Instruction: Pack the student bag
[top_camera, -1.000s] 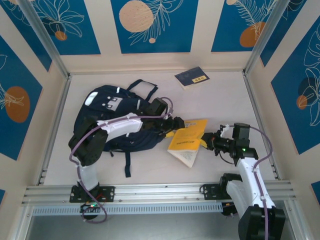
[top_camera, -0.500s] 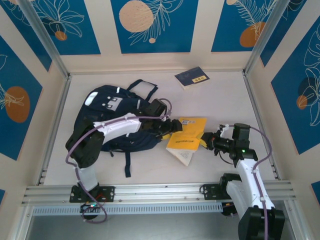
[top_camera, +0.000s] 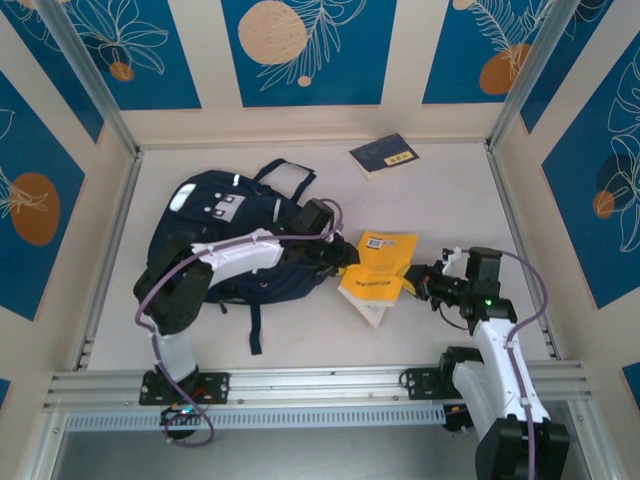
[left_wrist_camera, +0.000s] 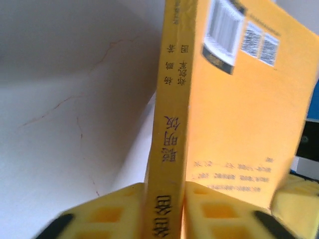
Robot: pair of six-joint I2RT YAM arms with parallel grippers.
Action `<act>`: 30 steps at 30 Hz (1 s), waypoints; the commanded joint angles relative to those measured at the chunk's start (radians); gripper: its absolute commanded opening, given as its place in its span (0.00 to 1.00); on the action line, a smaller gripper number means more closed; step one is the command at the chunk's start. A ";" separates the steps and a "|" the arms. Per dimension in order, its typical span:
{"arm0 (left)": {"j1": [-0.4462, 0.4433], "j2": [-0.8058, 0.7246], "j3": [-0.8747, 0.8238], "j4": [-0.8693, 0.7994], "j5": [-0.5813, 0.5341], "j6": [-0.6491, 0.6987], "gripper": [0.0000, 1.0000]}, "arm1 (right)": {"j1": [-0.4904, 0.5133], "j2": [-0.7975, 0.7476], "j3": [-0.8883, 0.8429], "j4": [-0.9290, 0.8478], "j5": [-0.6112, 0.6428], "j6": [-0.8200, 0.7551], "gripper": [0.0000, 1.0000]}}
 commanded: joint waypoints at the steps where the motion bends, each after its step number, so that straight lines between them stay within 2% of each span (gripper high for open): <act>1: -0.029 -0.097 0.005 0.132 0.049 -0.024 0.12 | 0.043 -0.029 0.061 -0.061 0.029 -0.064 0.00; 4: -0.026 -0.139 0.010 0.131 0.029 0.000 0.01 | 0.076 -0.039 0.088 -0.084 0.087 -0.063 0.12; 8: -0.022 -0.212 0.017 0.100 -0.028 0.041 0.00 | 0.113 -0.039 0.124 -0.112 0.147 -0.056 0.50; 11: -0.023 -0.273 0.000 0.126 -0.071 0.049 0.00 | 0.132 -0.042 0.127 -0.072 0.143 -0.005 0.71; 15: -0.023 -0.340 -0.046 0.198 -0.129 0.005 0.00 | 0.185 -0.049 0.104 0.075 0.129 0.121 0.85; 18: -0.022 -0.364 -0.081 0.288 -0.125 -0.045 0.00 | 0.220 -0.017 0.082 0.221 0.110 0.221 0.96; 20: -0.023 -0.380 -0.099 0.326 -0.131 -0.072 0.00 | 0.234 0.018 0.069 0.308 0.100 0.274 1.00; 26: -0.022 -0.433 -0.137 0.371 -0.160 -0.098 0.00 | 0.272 0.099 0.003 0.730 0.061 0.471 1.00; 28: -0.024 -0.441 -0.133 0.343 -0.164 -0.084 0.00 | 0.281 0.101 0.022 0.761 0.053 0.470 0.95; 30: -0.023 -0.449 -0.132 0.313 -0.167 -0.063 0.00 | 0.279 0.074 0.041 0.722 0.066 0.450 0.83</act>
